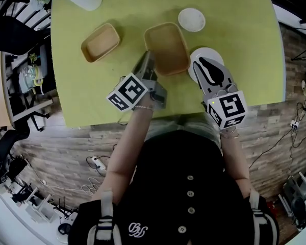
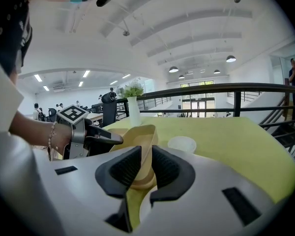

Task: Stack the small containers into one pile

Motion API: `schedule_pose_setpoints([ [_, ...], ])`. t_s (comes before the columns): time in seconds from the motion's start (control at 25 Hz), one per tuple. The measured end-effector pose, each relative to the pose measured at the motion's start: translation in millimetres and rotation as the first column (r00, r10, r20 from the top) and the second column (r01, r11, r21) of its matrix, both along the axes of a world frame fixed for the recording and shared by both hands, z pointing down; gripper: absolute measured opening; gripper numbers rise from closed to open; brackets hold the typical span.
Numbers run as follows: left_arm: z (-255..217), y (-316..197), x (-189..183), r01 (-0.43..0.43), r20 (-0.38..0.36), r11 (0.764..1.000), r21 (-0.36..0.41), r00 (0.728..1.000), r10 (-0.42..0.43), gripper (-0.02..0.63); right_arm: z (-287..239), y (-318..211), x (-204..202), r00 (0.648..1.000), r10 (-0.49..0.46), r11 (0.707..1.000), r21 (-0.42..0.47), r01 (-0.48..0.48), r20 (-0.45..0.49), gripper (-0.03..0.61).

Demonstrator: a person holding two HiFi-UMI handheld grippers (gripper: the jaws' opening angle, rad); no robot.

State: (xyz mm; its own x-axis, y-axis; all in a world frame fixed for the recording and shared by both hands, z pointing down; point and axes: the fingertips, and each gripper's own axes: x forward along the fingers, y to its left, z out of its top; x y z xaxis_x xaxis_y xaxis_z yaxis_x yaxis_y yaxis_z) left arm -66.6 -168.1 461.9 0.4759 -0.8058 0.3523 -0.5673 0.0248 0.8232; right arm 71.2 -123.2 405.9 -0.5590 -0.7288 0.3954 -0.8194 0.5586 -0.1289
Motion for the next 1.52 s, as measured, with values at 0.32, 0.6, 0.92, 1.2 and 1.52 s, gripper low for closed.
schedule_pose_setpoints([
  [0.32,19.9,12.8,-3.6,0.136,-0.068,0.987,-0.089,0.987,-0.143,0.038,7.2,3.0,2.5,1.000,-0.016,1.000,-0.017,0.016,0.000,0.063],
  [0.6,21.7,12.0,-0.5,0.159,-0.070,0.983,-0.096,0.984,-0.166,0.078,12.1,5.0,1.6,0.999,-0.033,0.999,-0.026,0.034,0.008,0.060],
  [0.92,18.1,13.2,9.2,0.062,-0.070,0.996,-0.061,0.995,-0.066,0.293,14.3,3.7,-4.3,0.998,-0.058,0.998,-0.031,0.058,0.014,0.060],
  [1.2,-27.9,7.7,-7.6,-0.231,0.355,0.957,0.175,0.922,0.157,0.224,6.7,-6.5,-17.7,0.996,-0.081,0.997,-0.003,0.082,0.030,0.058],
  [1.52,-50.5,-11.3,-74.2,-0.414,0.646,0.878,0.240,0.743,0.174,0.011,-1.2,-20.1,-52.6,0.992,-0.117,0.993,0.021,0.116,0.047,0.058],
])
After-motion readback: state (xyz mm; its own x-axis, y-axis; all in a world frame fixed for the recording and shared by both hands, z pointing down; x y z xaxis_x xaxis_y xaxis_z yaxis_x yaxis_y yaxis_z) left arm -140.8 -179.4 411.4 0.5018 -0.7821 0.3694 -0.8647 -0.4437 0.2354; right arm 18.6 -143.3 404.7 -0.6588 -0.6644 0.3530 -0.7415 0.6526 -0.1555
